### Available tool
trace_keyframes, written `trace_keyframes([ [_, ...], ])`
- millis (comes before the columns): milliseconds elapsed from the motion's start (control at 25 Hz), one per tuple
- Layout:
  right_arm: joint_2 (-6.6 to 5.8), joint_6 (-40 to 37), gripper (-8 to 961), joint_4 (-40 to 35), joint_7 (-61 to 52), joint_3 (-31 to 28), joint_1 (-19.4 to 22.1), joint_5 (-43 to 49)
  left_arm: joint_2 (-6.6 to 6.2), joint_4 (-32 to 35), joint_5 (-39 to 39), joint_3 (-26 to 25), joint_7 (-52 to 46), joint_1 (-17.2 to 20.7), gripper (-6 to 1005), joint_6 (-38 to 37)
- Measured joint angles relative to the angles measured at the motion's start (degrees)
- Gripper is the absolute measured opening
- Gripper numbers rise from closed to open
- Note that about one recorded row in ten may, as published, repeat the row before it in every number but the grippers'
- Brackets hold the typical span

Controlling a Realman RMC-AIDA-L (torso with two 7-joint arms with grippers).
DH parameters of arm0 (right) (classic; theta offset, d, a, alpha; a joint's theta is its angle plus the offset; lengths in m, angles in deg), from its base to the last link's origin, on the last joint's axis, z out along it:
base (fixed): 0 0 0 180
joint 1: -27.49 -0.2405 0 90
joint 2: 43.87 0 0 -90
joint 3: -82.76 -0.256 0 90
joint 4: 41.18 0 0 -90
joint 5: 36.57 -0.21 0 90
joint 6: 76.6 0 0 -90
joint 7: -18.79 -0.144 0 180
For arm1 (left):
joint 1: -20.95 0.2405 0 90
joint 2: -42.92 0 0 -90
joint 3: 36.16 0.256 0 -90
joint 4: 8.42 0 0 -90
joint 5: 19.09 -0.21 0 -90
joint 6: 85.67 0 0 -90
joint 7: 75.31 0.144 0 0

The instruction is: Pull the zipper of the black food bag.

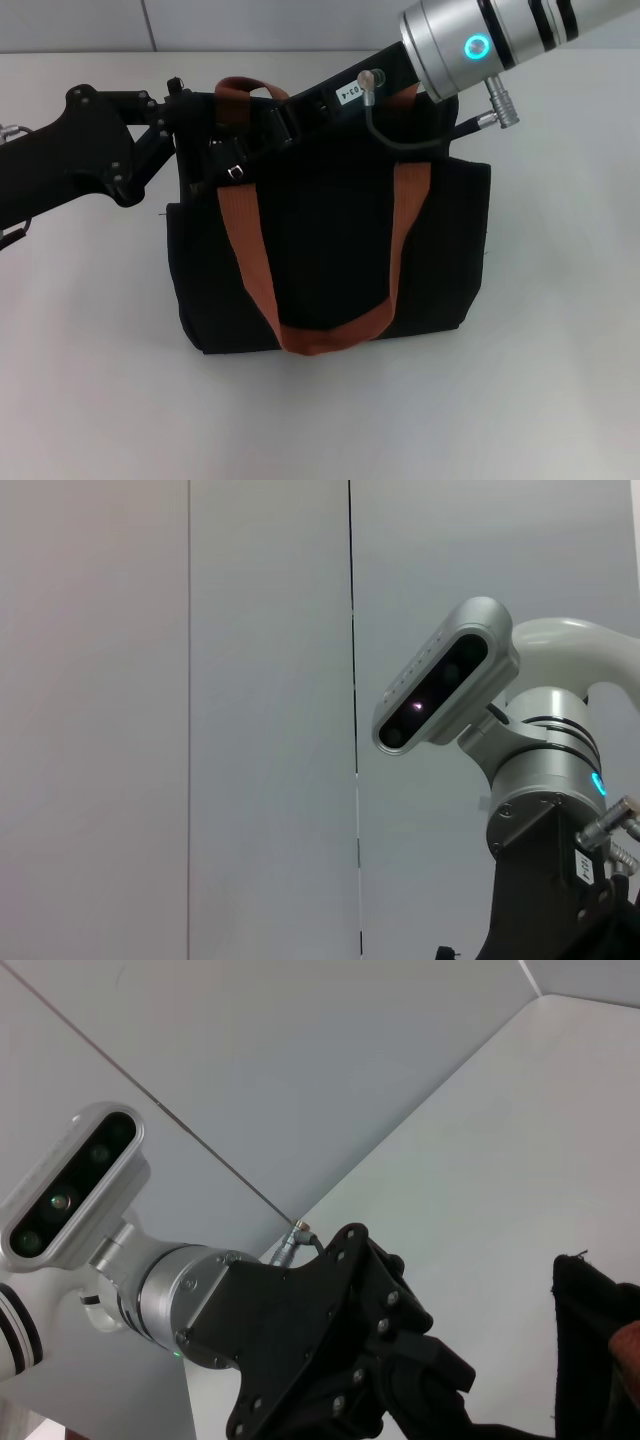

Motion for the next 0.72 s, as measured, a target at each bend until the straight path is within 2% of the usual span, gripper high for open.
trace_keyframes([
  [240,0.06,0.06,115,0.0,0.0,0.0,-0.11,0.04,0.06,0.0,0.0,0.0,0.0,-0.04,44,-0.12],
  [720,0.12,0.18,4,-0.81,0.63,0.74,-0.05,0.13,0.19,0.0,0.43,0.0,0.0,0.01,47,-0.29],
])
